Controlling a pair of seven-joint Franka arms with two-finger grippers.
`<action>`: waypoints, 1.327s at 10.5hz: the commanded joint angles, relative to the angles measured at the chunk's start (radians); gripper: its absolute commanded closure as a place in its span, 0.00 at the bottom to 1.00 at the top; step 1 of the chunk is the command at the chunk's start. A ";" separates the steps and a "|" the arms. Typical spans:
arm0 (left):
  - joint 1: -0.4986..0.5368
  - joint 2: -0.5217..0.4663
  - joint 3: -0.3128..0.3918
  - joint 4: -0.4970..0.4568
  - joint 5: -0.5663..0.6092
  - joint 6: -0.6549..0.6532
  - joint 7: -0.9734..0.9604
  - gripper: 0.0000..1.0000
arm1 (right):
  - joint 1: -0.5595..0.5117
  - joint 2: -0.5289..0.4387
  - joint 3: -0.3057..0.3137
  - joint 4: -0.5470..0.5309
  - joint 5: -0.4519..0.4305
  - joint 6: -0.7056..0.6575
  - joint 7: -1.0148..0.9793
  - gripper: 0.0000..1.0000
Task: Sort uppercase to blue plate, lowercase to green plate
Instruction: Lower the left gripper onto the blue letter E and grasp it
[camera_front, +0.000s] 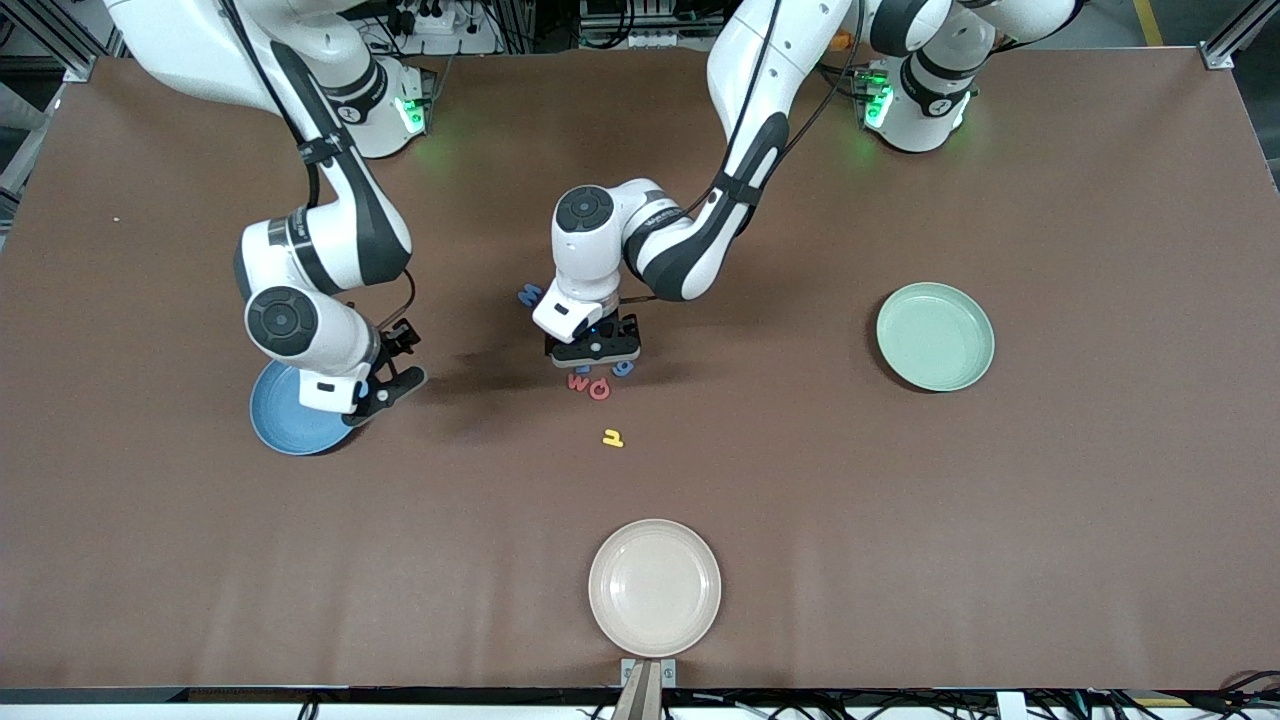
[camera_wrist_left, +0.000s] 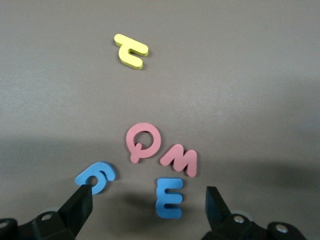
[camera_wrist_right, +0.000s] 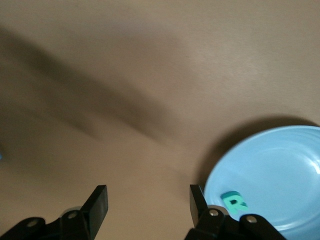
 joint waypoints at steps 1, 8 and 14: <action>-0.034 0.056 0.035 0.037 0.024 0.024 -0.016 0.00 | 0.024 -0.010 -0.004 -0.054 0.024 0.077 0.039 0.26; -0.103 0.085 0.106 0.055 0.029 0.028 -0.022 0.00 | 0.063 -0.018 -0.004 -0.175 0.012 0.267 0.024 0.16; -0.105 0.110 0.106 0.069 0.028 0.087 -0.053 0.00 | 0.041 -0.108 -0.010 -0.345 0.012 0.444 0.033 0.15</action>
